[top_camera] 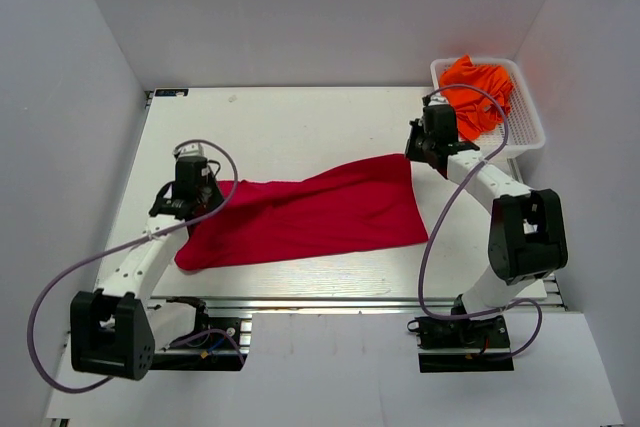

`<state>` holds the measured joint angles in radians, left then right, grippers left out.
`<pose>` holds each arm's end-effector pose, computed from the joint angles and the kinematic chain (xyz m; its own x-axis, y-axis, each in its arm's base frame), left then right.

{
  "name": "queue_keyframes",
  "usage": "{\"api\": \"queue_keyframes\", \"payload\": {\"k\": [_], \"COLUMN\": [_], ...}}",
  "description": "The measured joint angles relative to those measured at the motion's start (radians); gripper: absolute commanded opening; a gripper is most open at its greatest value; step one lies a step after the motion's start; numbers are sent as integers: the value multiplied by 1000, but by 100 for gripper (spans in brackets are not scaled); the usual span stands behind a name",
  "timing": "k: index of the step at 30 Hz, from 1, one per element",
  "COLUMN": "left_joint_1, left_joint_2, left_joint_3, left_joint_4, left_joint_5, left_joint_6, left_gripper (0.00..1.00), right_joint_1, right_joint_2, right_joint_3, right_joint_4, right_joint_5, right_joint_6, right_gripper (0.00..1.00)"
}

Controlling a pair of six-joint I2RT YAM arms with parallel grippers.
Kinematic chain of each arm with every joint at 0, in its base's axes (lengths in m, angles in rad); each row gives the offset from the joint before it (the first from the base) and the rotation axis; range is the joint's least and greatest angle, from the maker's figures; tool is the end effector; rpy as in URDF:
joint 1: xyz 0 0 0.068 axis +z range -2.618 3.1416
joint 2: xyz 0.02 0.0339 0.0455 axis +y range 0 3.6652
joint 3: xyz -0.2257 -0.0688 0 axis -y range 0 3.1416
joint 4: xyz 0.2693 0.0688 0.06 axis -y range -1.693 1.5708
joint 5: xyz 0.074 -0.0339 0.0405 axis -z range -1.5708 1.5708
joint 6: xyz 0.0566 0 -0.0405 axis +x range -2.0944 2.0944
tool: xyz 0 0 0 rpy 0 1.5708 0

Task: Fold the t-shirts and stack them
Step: Fold the other side of the tshirt into a rectangle

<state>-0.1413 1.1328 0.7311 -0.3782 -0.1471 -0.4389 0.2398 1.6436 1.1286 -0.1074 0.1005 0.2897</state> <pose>0.2863 -0.0323 0.1764 -0.6456 -0.3328 -0.6874 -0.2631 0.9419 -0.2088 0.3959 0.0910 0.1822 -0.5876 0.1489 -0.7953 0.0112 0.9843 0.1760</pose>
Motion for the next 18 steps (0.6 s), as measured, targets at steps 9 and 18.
{"api": "queue_keyframes", "payload": {"k": [9, 18], "left_joint_1": [0, 0], "left_joint_2": [-168, -188], "left_joint_3": [-192, -267], "left_joint_4": [-62, -122], "left_joint_5": [76, 89], "left_joint_6": [-103, -175], "left_gripper": [0, 19], "right_joint_1": [0, 0], "right_joint_2": [-14, -110], "right_joint_3": [-18, -126], "right_joint_4": [-16, -18], "right_joint_5": [-7, 12], "right_joint_6": [2, 18], "right_gripper": [0, 0]}}
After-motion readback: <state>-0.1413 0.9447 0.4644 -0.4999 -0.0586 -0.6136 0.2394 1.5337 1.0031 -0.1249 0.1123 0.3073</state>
